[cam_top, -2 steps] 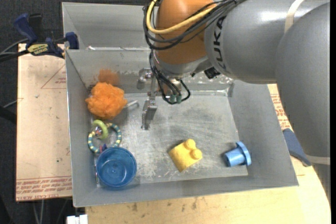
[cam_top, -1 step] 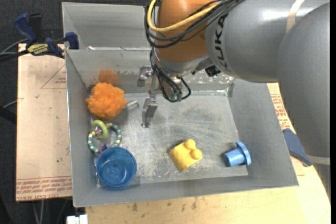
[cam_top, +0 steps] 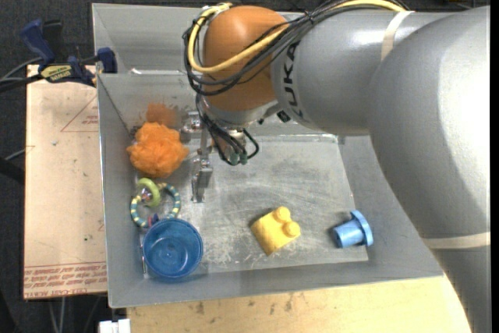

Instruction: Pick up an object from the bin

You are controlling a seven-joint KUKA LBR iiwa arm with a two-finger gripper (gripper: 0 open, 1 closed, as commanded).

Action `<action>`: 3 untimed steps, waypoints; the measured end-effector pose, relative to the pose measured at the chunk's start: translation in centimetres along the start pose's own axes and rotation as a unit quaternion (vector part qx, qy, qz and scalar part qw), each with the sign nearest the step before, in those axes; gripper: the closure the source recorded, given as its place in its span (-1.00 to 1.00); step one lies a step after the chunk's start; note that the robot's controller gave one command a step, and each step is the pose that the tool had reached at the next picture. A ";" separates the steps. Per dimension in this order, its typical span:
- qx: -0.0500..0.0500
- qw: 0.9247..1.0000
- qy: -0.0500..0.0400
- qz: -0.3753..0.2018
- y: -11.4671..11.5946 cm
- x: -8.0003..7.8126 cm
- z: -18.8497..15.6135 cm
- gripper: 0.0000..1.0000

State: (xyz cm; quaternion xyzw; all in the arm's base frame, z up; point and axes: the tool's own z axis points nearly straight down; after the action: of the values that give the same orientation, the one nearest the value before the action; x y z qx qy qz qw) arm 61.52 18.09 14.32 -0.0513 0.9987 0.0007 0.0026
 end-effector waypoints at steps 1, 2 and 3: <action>0.000 0.997 0.000 -0.072 4.5 -1.7 0.7 -1.00; 0.000 0.989 0.001 -0.145 3.7 -1.5 0.9 -1.00; 0.001 0.981 -0.006 -0.193 5.4 -1.4 5.0 -1.00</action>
Offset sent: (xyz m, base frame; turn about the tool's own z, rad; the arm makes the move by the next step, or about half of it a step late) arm 0.0094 0.0370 -0.0097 -0.2989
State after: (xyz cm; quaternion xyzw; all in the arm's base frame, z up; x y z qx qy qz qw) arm 62.34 23.58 9.29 -0.2432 0.9699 -0.0008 0.0085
